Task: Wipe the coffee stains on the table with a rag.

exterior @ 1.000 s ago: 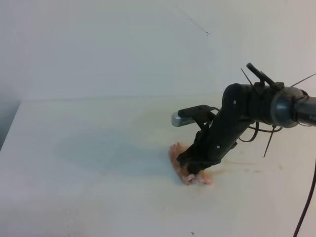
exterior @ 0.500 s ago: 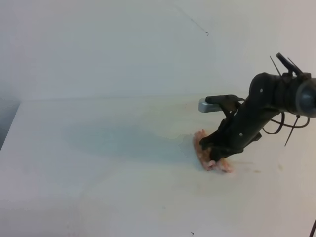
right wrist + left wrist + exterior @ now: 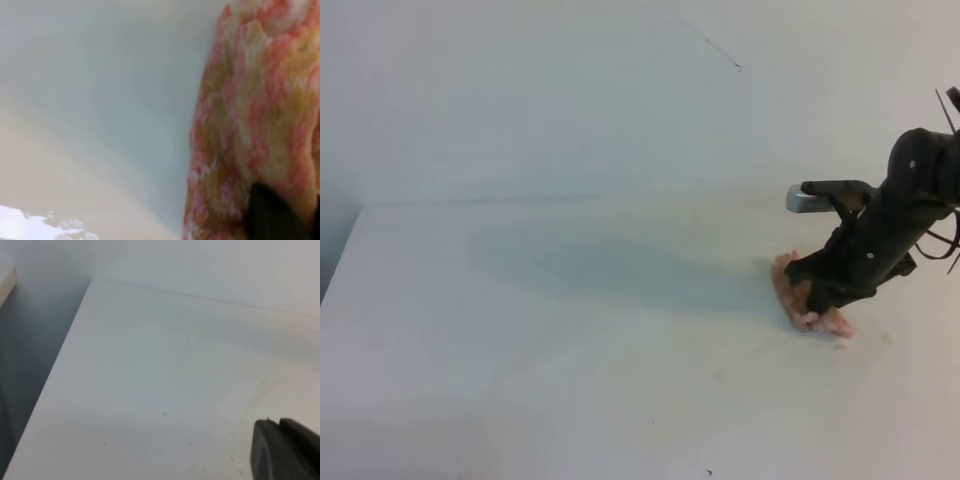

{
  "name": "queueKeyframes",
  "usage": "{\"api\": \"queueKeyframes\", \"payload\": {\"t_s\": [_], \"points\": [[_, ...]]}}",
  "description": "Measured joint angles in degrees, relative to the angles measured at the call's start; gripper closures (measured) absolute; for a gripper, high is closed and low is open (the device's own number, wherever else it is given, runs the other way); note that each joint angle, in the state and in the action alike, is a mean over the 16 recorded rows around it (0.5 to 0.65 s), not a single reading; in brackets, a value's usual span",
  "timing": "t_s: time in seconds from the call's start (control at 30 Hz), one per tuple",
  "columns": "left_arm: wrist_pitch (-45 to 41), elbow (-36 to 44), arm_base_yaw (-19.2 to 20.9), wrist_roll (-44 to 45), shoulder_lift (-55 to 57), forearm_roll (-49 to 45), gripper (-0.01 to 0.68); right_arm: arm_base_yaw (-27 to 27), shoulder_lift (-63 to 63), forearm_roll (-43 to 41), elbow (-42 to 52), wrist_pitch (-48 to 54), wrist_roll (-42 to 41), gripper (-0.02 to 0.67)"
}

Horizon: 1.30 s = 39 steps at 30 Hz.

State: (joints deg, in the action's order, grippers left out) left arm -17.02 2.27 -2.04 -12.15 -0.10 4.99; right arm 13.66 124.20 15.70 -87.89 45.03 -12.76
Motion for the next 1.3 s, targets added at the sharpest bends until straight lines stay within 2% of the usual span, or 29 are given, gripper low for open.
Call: {"api": "queueKeyframes", "payload": {"t_s": [0.4, 0.7, 0.97, 1.13, 1.3], "points": [[0.00, 0.32, 0.00, 0.00, 0.10, 0.01, 0.672, -7.31, -10.84, 4.55, 4.93, -4.59, -4.38, 0.608], [0.00, 0.16, 0.00, 0.00, 0.00, 0.00, 0.672, -14.20, -21.06, 16.30, 16.18, -9.45, -18.21, 0.608], [0.00, 0.32, 0.00, 0.00, 0.00, 0.01, 0.672, -12.11, -20.57, 25.11, 21.33, -11.94, -30.08, 0.608], [0.00, 0.32, 0.00, 0.00, 0.00, 0.01, 0.672, -9.41, -17.19, 26.51, 21.46, -14.13, -31.70, 0.590], [0.00, 0.32, 0.00, 0.00, 0.10, 0.01, 0.672, -7.90, -14.69, 25.13, 21.33, -15.83, -31.37, 0.520]]}}
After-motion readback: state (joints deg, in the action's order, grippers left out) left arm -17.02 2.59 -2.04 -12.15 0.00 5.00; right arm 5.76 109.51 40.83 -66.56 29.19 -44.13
